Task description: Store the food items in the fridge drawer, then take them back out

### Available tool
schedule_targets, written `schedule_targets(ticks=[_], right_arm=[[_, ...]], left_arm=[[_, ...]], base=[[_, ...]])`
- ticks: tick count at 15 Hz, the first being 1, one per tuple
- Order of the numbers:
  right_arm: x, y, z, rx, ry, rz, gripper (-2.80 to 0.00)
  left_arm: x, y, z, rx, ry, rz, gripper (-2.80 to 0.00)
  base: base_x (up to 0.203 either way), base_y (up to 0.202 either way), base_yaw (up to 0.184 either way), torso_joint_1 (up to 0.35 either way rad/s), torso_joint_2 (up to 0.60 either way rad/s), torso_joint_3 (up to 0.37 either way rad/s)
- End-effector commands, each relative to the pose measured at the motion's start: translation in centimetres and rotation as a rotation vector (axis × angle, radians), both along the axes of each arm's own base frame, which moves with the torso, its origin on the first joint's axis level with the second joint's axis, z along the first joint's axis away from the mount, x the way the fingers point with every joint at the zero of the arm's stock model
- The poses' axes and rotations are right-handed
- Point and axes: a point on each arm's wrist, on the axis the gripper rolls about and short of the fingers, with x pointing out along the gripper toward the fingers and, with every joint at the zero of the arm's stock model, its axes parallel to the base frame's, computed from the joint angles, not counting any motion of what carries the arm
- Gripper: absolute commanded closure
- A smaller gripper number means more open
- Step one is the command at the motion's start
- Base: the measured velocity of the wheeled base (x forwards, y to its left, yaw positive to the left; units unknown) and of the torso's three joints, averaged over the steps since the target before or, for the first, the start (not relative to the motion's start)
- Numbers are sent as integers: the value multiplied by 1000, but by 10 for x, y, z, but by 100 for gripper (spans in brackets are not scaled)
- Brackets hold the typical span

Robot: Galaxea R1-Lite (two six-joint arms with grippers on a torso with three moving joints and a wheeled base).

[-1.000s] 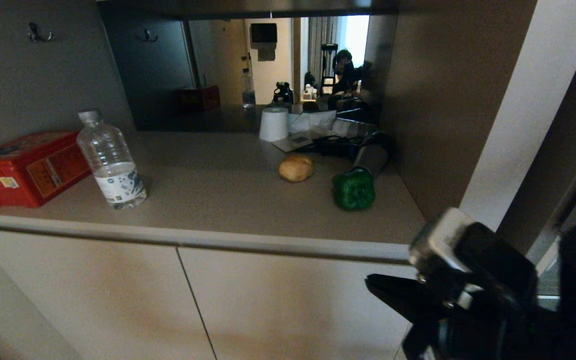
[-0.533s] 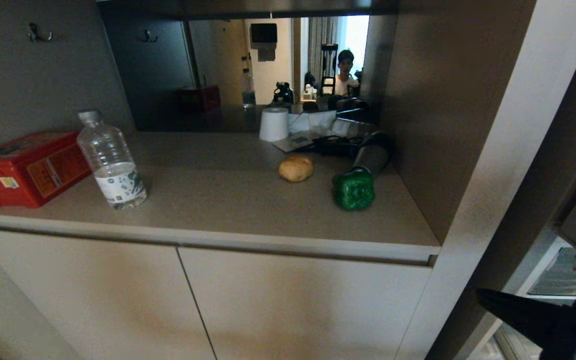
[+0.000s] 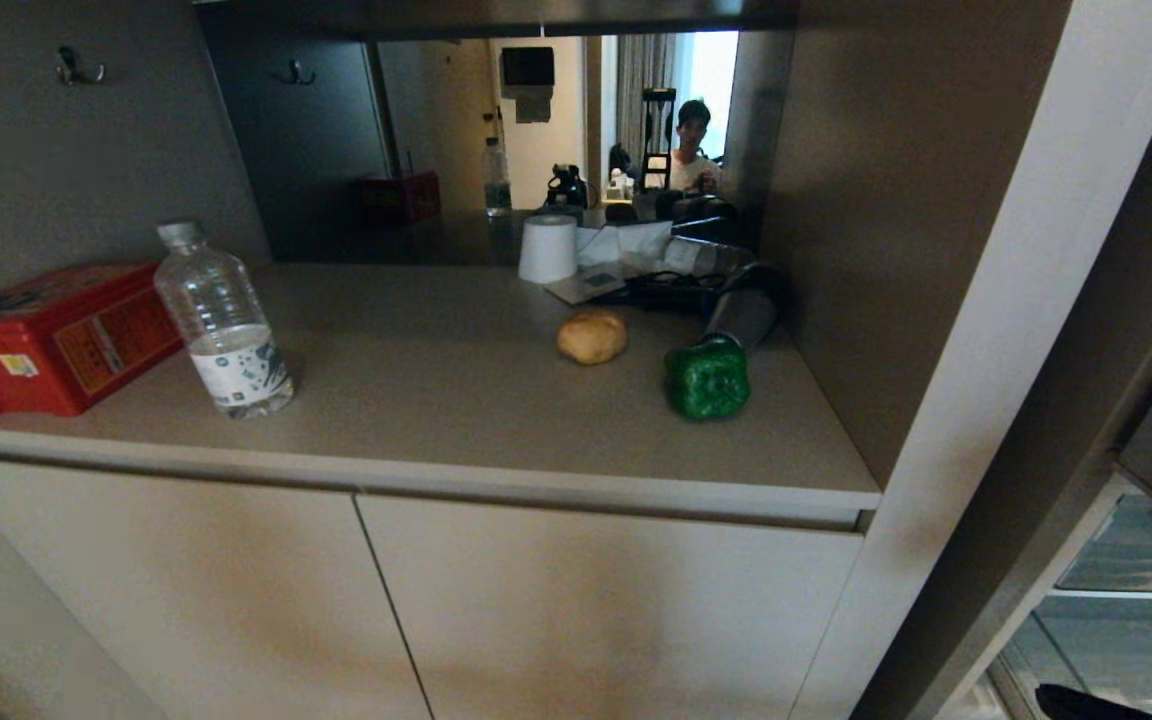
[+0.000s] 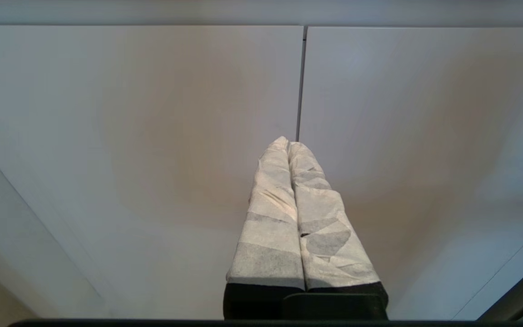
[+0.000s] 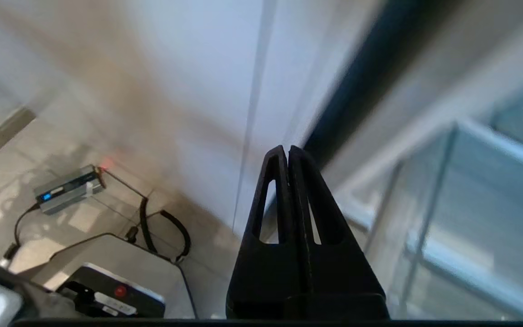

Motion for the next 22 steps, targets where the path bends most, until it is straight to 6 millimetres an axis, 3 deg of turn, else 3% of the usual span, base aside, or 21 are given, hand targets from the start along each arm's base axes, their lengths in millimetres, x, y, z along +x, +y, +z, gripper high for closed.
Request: schedule_targets(ticks=[1,10,16,22], right_arm=[[2,-6,-4,9,22,-67,0],[11,-55,-12,60,25,-644,0],[-2,-80,-20,64,46,-942,0],[-33,-108,-19,92,22,-1246,0]], left_arm=[[1,0,-3,0,12,0,0],[1,0,-3,0,12,0,0],[1,0,-3,0,12,0,0],[1,0,-3,0,12,0,0]], base=[[0,0,0,0,0,0],[0,0,0,0,0,0],[0,0,0,0,0,0],[0,0,0,0,0,0]])
